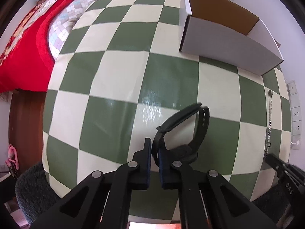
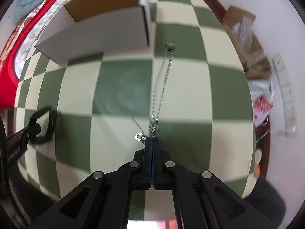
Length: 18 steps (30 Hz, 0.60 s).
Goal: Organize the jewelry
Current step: 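Lift and carry the watch and chain over the box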
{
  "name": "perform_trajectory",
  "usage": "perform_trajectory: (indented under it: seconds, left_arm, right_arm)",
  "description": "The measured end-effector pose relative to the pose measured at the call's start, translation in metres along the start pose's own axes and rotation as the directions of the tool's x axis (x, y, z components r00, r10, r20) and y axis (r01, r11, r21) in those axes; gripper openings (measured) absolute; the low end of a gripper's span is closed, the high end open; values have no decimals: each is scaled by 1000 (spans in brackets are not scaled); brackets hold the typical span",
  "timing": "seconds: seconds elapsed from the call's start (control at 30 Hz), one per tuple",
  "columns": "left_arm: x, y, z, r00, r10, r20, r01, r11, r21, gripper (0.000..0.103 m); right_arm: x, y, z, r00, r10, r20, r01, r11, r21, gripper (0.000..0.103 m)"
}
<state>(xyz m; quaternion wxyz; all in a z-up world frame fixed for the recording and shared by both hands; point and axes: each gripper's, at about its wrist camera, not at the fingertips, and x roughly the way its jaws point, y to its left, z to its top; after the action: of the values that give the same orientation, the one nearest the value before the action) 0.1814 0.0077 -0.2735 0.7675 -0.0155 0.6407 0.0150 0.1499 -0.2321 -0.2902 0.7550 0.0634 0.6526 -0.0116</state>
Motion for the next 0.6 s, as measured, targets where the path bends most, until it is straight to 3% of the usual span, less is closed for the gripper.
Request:
perform_trajectory:
  seconds: [0.17,0.6]
  left_arm:
    - [-4,7,-3,998,-66,-7,65,997,-27,2]
    - [-54,4,12,995,-63,76,63,998,9,2]
  right_arm:
    - [-9,-23,-20,997,78,-2,-77,993,91,0]
    - [-61,-26,4,971,210,112,-225,964,139,0]
